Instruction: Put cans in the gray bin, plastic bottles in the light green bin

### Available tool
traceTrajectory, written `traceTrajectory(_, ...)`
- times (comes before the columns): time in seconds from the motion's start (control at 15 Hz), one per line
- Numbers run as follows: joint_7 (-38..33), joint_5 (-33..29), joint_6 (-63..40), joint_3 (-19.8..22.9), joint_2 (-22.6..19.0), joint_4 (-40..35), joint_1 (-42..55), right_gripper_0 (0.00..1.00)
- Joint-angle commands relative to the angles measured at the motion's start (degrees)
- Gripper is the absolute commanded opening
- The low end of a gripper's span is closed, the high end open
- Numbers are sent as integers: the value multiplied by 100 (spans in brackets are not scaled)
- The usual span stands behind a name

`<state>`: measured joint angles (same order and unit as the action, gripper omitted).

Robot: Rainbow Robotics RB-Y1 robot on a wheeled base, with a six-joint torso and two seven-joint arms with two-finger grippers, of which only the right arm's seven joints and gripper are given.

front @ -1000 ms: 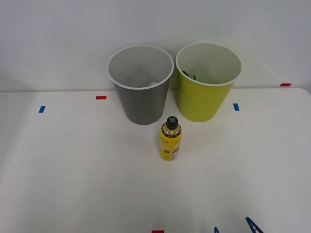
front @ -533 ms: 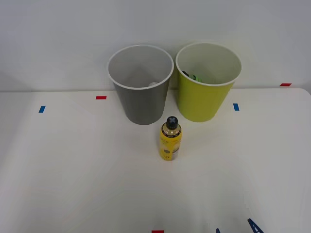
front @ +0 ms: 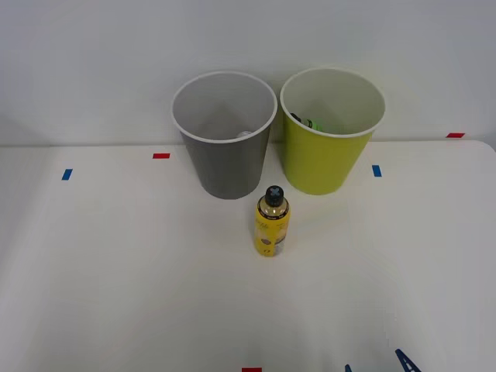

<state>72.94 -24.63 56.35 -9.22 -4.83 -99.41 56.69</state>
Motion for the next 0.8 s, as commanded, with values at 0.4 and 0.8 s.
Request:
traceTrajectory(0.4,1,2,-1,0,0,0,0,72)
traceTrajectory(0.8,1,2,-1,0,0,0,0,72)
